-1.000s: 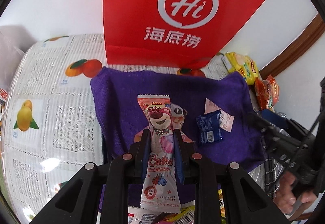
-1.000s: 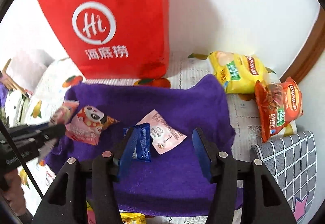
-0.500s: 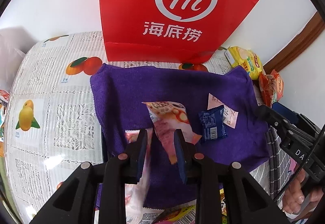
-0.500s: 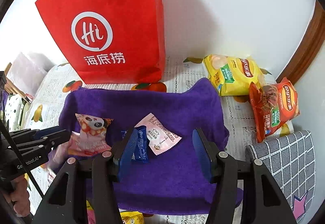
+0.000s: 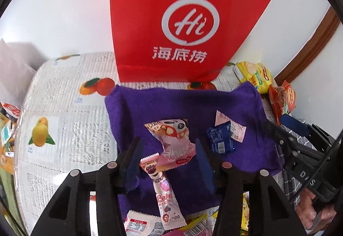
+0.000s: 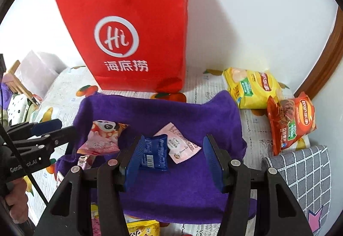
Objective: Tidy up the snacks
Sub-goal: 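Lower the Lotso bar onto the purple towel and open the left tool, then move the right tool to the snack pile and grasp the green snack bag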
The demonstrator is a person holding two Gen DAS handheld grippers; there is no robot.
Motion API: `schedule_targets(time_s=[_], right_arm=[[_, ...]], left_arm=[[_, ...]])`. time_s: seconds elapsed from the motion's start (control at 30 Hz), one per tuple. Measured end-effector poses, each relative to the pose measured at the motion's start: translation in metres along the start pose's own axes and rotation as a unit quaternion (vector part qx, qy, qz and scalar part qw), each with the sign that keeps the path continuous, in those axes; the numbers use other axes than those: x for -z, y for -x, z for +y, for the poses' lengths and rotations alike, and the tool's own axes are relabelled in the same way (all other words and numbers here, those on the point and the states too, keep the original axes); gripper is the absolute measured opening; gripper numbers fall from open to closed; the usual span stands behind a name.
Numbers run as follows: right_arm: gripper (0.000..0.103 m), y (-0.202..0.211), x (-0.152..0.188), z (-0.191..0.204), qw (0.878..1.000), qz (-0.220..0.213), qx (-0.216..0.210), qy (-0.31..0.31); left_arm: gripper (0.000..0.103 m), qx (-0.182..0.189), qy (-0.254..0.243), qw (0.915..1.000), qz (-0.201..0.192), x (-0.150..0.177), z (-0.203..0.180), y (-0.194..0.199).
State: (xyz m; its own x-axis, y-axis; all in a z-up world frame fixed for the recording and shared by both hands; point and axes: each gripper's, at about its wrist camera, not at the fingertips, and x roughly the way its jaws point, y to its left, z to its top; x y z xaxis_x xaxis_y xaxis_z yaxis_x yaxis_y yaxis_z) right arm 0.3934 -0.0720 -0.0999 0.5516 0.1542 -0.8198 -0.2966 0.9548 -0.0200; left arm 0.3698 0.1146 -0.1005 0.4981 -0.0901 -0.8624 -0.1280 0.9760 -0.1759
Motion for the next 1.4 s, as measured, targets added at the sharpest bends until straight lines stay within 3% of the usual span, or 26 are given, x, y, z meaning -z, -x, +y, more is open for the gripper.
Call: schedule_targets(time_s=[0.23,0.47,0.6,0.93,1.07,1.4], right_arm=[[0.056,0.028,0.021,0.004,1.000,-0.022,-0.004,-0.018],[0.056,0.032,0.079,-0.001,0.998,0.020,-0.043,-0.045],[0.056,0.034,0.107,0.010,0.999,0.033,-0.031,-0.024],[0.051,0.033,0.161,0.020,0.996,0.066,-0.048,-0.036],[0.051,0.040,0.181,0.029,0.996,0.057,-0.065,-0.031],[0.052,0.038,0.209,0.038,0.997,0.050,-0.058,-0.007]], left_arm=[[0.053,-0.006,0.000,0.9999,-0.013,-0.002,0.005,0.011],[0.054,0.010,0.002,0.9996,-0.025,-0.001,0.005,0.027],[0.057,0.013,-0.007,0.9993,-0.033,0.000,0.002,0.036],[0.057,0.024,-0.018,0.9987,-0.040,0.002,-0.005,0.046],[0.057,0.027,-0.024,0.9984,-0.043,0.003,-0.008,0.049],[0.057,0.021,-0.037,0.9982,-0.043,0.007,-0.017,0.052]])
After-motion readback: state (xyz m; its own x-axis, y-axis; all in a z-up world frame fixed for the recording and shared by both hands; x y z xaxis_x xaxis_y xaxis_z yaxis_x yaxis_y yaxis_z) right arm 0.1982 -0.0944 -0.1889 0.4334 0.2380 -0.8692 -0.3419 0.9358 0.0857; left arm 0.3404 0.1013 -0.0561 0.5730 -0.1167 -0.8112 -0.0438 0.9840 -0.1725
